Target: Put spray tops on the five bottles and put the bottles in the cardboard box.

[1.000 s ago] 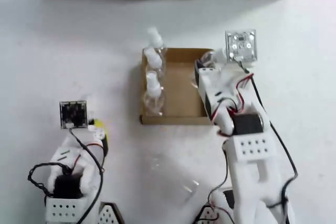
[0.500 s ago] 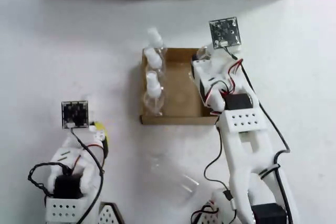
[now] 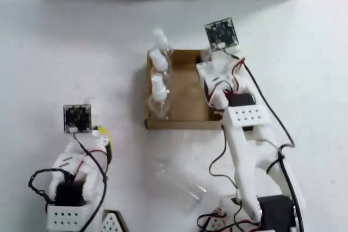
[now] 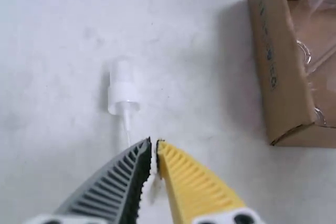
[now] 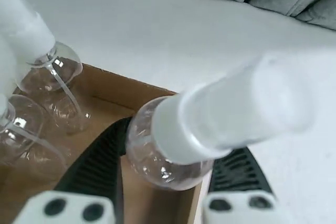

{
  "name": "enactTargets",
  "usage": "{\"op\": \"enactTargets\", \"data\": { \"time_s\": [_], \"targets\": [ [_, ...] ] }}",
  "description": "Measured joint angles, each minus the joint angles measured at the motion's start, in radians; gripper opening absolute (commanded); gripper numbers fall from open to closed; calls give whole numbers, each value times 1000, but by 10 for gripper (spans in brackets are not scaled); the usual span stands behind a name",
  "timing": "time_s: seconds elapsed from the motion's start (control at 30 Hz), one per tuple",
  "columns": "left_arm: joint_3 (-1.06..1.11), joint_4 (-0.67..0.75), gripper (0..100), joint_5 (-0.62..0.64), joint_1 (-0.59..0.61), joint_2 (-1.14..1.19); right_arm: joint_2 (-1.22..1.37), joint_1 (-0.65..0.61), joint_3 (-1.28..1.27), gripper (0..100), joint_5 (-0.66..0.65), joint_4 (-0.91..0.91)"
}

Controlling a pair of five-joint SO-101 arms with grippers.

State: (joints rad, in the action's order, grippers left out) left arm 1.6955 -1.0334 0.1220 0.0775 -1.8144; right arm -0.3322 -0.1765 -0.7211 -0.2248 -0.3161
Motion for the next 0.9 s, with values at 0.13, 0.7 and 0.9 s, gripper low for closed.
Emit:
{"op": "enactTargets", "data": {
  "time_s": [0.13, 0.7, 0.9],
  "targets": [
    [0, 0, 20, 0, 0, 0, 43, 0, 2, 15, -11, 26],
    [0, 0, 20, -3, 2, 0, 140, 0, 2, 15, -31, 118],
    [0, 0, 20, -3, 2, 0, 203, 0, 52, 15, -71, 118]
  ]
}}
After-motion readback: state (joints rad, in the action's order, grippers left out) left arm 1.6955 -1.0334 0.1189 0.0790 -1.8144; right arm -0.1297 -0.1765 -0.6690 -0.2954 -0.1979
